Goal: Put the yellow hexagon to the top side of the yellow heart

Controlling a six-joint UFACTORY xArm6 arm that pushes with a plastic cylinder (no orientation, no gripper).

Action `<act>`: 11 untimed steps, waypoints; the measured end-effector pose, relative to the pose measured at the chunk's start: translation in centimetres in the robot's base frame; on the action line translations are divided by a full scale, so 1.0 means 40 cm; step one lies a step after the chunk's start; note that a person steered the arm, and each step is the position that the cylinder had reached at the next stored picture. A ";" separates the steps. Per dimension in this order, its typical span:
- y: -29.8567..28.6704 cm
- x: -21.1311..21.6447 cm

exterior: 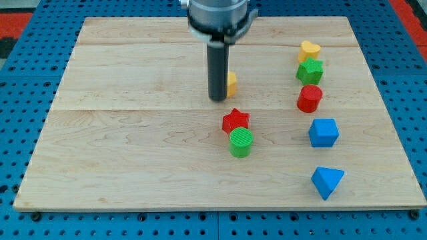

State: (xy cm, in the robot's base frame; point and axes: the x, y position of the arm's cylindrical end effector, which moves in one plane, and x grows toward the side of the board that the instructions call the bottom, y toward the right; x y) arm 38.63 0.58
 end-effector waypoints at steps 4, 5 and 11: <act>0.091 -0.314; 0.232 -0.364; 0.037 0.107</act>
